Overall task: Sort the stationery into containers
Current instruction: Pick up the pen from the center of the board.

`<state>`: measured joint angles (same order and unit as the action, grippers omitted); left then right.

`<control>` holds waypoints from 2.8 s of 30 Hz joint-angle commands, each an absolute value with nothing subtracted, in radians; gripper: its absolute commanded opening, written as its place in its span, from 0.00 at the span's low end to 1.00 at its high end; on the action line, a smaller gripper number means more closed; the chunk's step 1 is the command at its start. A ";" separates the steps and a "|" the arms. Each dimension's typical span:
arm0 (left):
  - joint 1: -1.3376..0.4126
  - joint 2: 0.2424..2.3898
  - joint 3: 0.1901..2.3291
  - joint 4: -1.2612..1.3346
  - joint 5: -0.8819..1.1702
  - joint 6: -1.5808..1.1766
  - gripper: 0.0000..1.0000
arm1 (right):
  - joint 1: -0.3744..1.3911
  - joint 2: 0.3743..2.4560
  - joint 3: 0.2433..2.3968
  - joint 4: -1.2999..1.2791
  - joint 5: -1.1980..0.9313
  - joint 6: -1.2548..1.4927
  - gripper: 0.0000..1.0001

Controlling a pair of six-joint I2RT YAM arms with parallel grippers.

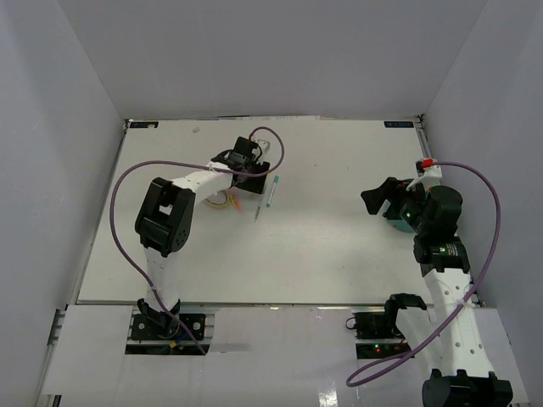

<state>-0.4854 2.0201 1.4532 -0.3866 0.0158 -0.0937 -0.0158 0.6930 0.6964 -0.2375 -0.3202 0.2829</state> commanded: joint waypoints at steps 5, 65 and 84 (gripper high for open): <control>-0.474 2.057 1.531 -0.406 -0.029 -0.048 0.62 | -0.005 0.678 0.684 -0.204 -0.345 0.265 0.84; -0.681 1.243 0.957 -0.017 0.397 0.261 0.00 | 0.440 1.176 1.048 0.020 -0.497 0.437 0.98; -0.698 1.218 0.931 -0.009 0.382 0.298 0.00 | 0.512 1.278 1.109 0.022 -0.492 0.436 0.40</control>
